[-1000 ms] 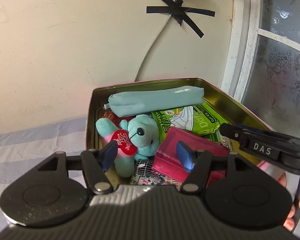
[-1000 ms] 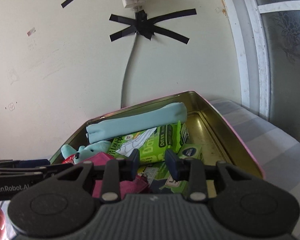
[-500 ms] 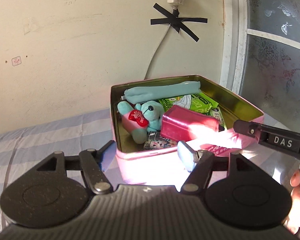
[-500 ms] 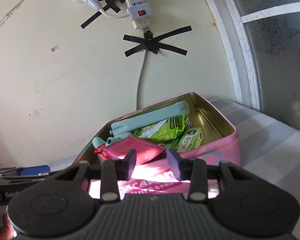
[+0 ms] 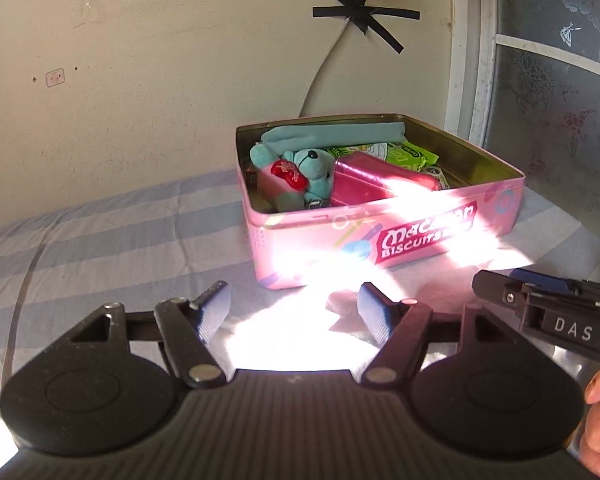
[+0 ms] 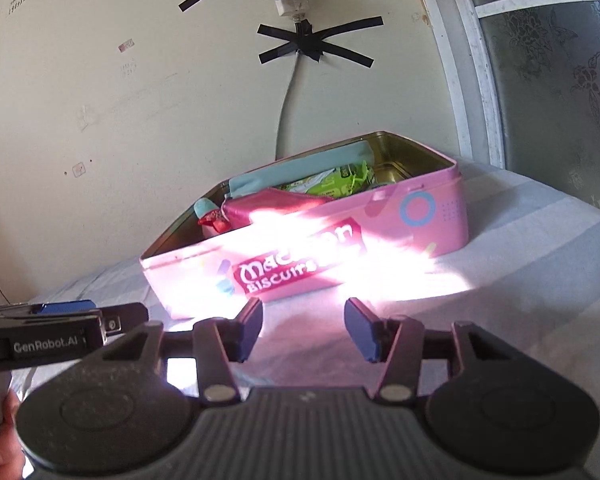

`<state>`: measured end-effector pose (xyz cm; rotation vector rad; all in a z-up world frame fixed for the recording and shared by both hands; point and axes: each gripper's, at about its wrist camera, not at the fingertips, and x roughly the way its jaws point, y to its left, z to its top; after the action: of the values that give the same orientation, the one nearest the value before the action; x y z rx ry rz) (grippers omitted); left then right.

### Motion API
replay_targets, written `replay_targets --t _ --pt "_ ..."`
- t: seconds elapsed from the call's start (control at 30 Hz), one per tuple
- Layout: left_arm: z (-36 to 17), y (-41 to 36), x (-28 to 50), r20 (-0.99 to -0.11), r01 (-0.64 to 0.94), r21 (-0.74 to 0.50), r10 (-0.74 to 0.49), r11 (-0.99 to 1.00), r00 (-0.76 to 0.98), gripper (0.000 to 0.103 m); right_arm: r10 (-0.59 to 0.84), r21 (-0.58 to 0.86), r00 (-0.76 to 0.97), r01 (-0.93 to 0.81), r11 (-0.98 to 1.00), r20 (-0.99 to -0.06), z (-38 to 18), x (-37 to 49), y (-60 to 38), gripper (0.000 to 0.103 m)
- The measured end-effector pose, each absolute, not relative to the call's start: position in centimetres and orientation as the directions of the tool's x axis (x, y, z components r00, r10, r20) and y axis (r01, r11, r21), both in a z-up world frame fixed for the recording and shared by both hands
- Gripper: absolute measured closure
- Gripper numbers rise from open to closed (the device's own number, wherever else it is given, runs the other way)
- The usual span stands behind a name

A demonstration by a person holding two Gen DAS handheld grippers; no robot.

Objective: Organize objects

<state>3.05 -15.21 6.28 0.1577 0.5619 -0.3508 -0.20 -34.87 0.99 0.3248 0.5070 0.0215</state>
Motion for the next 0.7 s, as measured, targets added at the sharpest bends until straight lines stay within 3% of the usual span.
replay_targets --t 0.27,0.33,0.37,0.47,0.5,0.53,0.7 --pt "5.3 -14.3 2.1 -0.555 0.343 0.052 -0.258 0.938 0.79 0.027 0.104 0.289 0.867 0.047 0.956 -0.488 1.0 -1.7 -34.0 0.05" --pt "5.2 -14.1 1.8 -0.552 0.336 0.057 -0.251 0.94 0.795 0.023 0.107 0.292 0.869 0.044 0.955 -0.483 1.4 -2.0 -33.9 0.046" --pt "5.2 -13.9 1.6 -0.549 0.332 0.058 -0.248 0.941 0.798 0.017 0.11 0.297 0.87 0.043 0.954 -0.481 1.6 -2.2 -33.8 0.044" --pt "5.4 -13.5 1.1 -0.527 0.318 0.068 -0.237 0.946 0.816 0.009 0.119 0.304 0.871 0.037 0.952 -0.477 2.2 -2.6 -33.4 0.029" --pt "5.4 -13.4 1.0 -0.524 0.314 0.071 -0.233 0.947 0.819 0.006 0.118 0.302 0.872 0.035 0.953 -0.475 2.4 -2.7 -33.2 0.016" --pt "5.5 -13.3 0.9 -0.52 0.31 0.073 -0.23 0.948 0.823 0.005 0.116 0.299 0.874 0.035 0.953 -0.472 2.6 -2.9 -33.1 0.01" --pt "5.7 -12.6 0.6 -0.512 0.294 0.069 -0.219 0.953 0.831 0.0 0.124 0.288 0.868 0.023 0.957 -0.48 3.1 -3.2 -32.2 0.0"
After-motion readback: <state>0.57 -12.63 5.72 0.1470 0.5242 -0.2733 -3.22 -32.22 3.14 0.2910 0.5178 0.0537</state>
